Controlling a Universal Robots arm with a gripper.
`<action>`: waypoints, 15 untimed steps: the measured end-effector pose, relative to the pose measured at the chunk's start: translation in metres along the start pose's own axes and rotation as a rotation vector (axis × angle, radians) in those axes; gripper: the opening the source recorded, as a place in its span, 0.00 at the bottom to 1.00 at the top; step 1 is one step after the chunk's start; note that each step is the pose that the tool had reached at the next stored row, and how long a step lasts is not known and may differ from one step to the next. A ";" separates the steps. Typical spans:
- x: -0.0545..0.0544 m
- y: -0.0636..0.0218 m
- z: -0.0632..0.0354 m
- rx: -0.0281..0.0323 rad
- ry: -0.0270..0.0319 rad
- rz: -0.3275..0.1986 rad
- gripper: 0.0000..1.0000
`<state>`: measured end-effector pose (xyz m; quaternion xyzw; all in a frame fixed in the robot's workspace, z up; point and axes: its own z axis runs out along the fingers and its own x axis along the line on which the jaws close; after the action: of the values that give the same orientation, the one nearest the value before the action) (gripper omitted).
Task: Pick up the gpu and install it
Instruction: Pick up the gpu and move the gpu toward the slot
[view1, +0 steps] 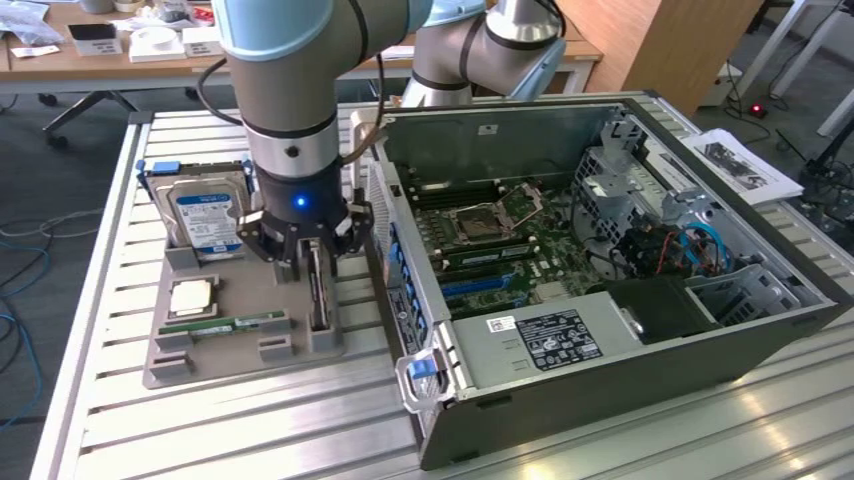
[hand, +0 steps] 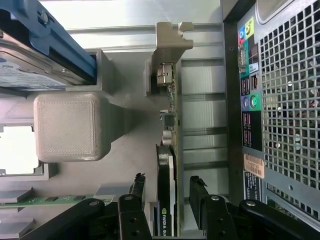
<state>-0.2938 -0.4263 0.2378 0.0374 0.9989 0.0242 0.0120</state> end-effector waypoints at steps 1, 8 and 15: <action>0.000 -0.0001 0.0011 0.0000 0.0000 0.000 0.49; 0.001 -0.0002 0.0034 -0.0001 -0.0002 0.000 0.49; 0.002 -0.0003 0.0078 0.0000 -0.0001 0.000 0.49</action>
<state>-0.2952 -0.4261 0.2300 0.0375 0.9989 0.0242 0.0120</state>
